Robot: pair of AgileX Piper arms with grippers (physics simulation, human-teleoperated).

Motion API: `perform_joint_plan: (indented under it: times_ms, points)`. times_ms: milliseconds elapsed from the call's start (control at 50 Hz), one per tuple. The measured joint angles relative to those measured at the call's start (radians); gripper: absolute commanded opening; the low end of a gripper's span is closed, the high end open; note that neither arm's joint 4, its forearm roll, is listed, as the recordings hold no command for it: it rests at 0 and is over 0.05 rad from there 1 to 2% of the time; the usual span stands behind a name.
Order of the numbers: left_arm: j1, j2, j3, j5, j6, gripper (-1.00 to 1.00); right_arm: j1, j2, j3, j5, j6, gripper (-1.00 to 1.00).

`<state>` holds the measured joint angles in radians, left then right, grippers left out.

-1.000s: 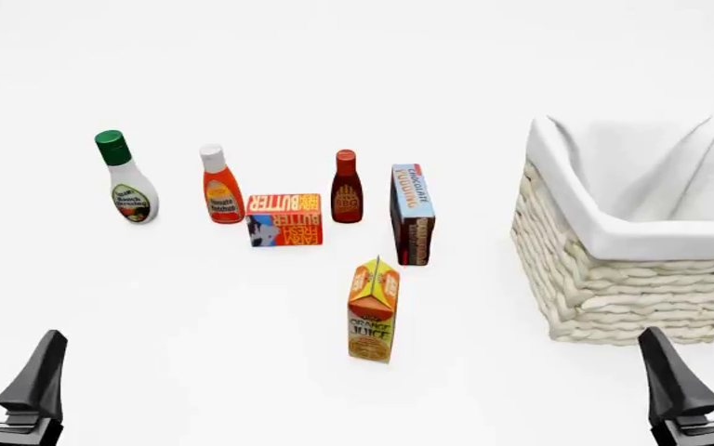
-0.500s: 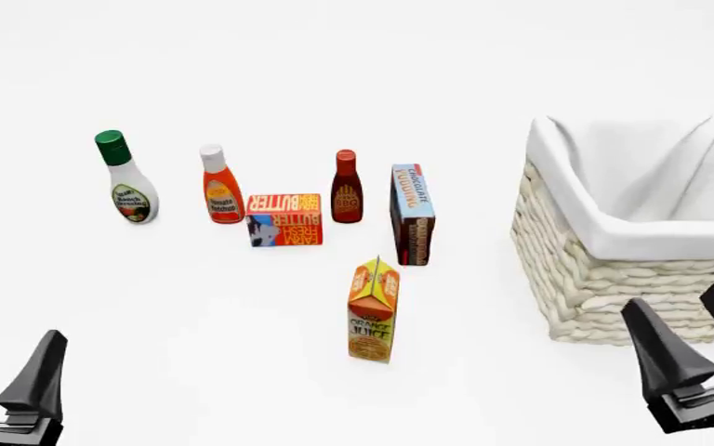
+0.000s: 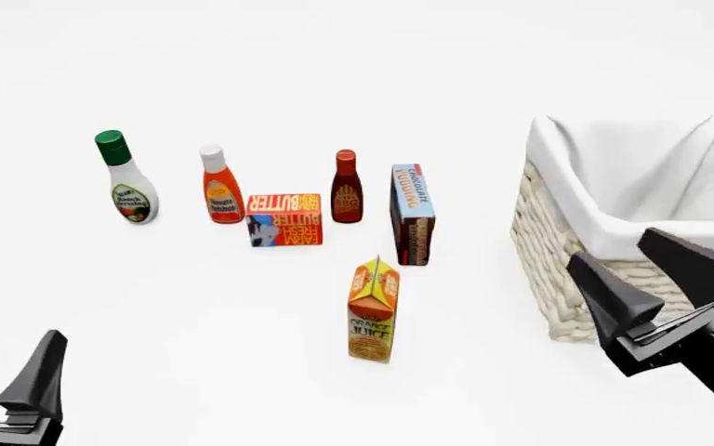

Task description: Pick the orange juice and place it in the basket.

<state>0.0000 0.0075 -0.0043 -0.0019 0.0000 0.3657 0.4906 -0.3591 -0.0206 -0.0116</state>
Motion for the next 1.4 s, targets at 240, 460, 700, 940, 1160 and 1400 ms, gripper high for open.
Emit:
perform_joint_plan:
  times_ms: [240, 460, 700, 940, 1160, 1400]
  points:
    - [0.0, 0.0, 0.0, 0.0, 0.0, 1.0, 0.064, 0.108, -0.104, 0.027, -0.006, 1.0]
    - [0.0, 0.0, 0.0, 0.0, 0.0, 1.0, 0.116, 0.214, -0.223, 0.081, 0.025, 1.0]
    - [0.0, 0.0, 0.0, 0.0, 0.0, 1.0, 0.162, 0.308, -0.339, 0.15, 0.079, 1.0]
    - [0.0, 0.0, 0.0, 0.0, 0.0, 1.0, 0.193, 0.377, -0.422, 0.215, 0.184, 1.0]
    - [0.0, 0.0, 0.0, 0.0, 0.0, 1.0, 0.204, 0.432, -0.484, 0.275, 0.267, 1.0]
    - [0.0, 0.0, 0.0, 0.0, 0.0, 1.0, 0.2, 0.492, -0.539, 0.345, 0.346, 1.0]
